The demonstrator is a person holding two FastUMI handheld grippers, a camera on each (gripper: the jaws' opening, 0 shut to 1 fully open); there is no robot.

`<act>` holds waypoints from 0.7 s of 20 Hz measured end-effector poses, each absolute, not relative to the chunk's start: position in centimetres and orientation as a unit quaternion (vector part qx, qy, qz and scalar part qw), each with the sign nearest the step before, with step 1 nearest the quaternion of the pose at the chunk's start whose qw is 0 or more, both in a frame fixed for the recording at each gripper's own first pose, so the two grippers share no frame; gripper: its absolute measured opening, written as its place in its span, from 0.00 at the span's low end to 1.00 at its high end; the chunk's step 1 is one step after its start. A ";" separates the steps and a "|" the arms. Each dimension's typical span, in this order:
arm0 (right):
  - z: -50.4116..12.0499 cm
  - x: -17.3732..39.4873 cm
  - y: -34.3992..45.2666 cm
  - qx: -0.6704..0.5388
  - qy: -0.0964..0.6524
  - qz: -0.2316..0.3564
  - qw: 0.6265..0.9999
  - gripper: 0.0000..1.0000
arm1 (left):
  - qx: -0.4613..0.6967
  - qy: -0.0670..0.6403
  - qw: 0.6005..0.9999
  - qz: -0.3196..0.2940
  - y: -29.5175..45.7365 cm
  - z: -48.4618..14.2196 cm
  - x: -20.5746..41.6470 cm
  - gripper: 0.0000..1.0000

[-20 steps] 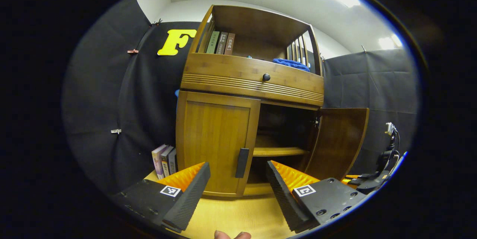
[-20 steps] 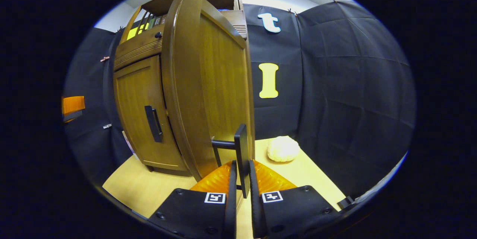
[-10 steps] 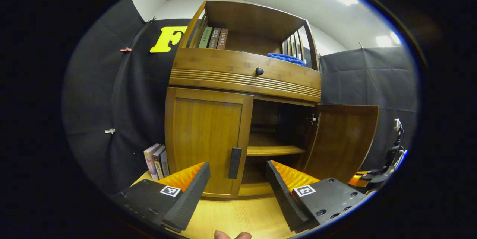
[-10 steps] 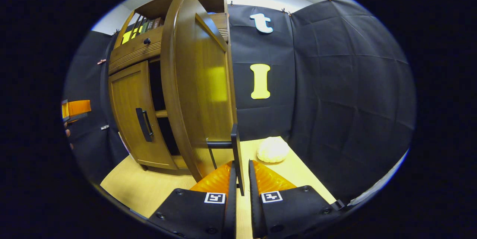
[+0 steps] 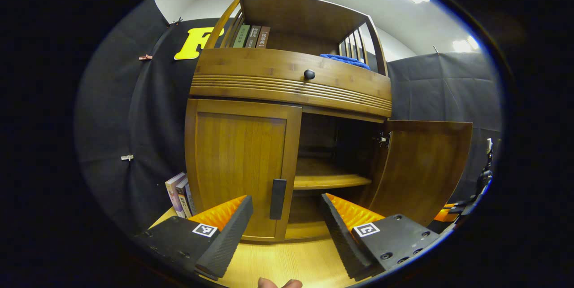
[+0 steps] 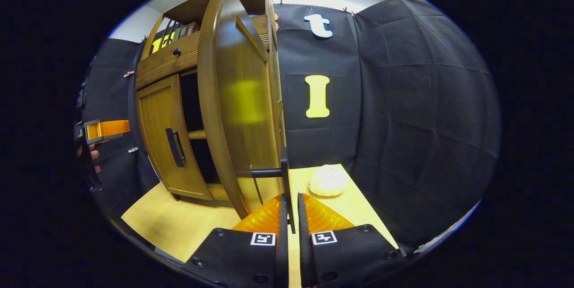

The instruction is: Open the right door of the double-door shoe cabinet with the right hand, and open the left door with the left hand.

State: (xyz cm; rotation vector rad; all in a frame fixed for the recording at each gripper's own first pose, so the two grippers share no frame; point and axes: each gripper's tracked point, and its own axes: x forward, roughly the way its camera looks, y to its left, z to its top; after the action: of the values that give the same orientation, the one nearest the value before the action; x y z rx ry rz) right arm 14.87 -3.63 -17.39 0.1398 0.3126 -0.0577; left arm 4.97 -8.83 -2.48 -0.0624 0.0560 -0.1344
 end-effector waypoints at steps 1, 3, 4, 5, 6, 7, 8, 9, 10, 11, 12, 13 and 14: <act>-17.4 14.8 -3.8 0.065 0.156 -0.027 0.985 0.15 | -0.030 0.030 0.997 -0.067 -9.0 -2.6 5.4 0.94; -17.5 14.6 -4.6 0.052 0.158 -0.033 0.986 0.15 | -0.031 0.032 0.997 -0.067 -9.4 -2.7 6.2 0.94; -17.5 14.5 -5.1 0.044 0.159 -0.039 0.986 0.14 | -0.031 0.034 0.997 -0.068 -9.7 -2.7 6.6 0.94; -17.5 14.7 -5.4 0.038 0.155 -0.043 0.986 0.16 | -0.031 0.036 0.996 -0.069 -9.9 -2.9 6.9 0.94; -17.5 14.8 -5.8 0.033 0.154 -0.050 0.986 0.18 | -0.031 0.038 0.996 -0.071 -10.2 -3.1 7.3 0.94; -17.4 14.7 -5.9 0.032 0.153 -0.052 0.986 0.18 | -0.031 0.040 0.996 -0.072 -10.5 -3.3 7.6 0.94; -17.3 14.6 -5.8 0.035 0.149 -0.054 0.987 0.18 | -0.031 0.042 0.996 -0.073 -10.7 -3.6 8.0 0.94; -17.2 14.7 -6.1 0.035 0.143 -0.060 0.987 0.21 | -0.031 0.044 0.996 -0.074 -10.9 -3.8 8.3 0.94; -17.1 14.8 -6.5 0.030 0.137 -0.069 0.988 0.25 | -0.032 0.046 0.996 -0.075 -11.1 -4.1 8.7 0.95; -16.9 15.0 -7.0 0.022 0.132 -0.078 0.988 0.33 | -0.034 0.048 0.995 -0.075 -11.3 -4.4 9.0 0.94; -16.8 15.1 -7.4 0.016 0.128 -0.085 0.988 0.39 | -0.035 0.050 0.995 -0.075 -11.3 -4.8 9.4 0.94; -16.5 15.1 -7.9 0.008 0.124 -0.094 0.988 0.56 | -0.037 0.052 0.995 -0.074 -11.5 -5.1 9.8 0.94; -16.2 15.1 -8.5 0.001 0.118 -0.103 0.988 0.65 | -0.039 0.053 0.995 -0.073 -11.5 -5.4 10.1 0.92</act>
State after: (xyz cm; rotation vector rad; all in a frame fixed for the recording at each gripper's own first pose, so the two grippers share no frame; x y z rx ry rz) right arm 15.06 -8.50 -16.17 0.0026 0.2365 -0.2064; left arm 10.13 -11.49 -5.40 -0.0779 0.1066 -0.1463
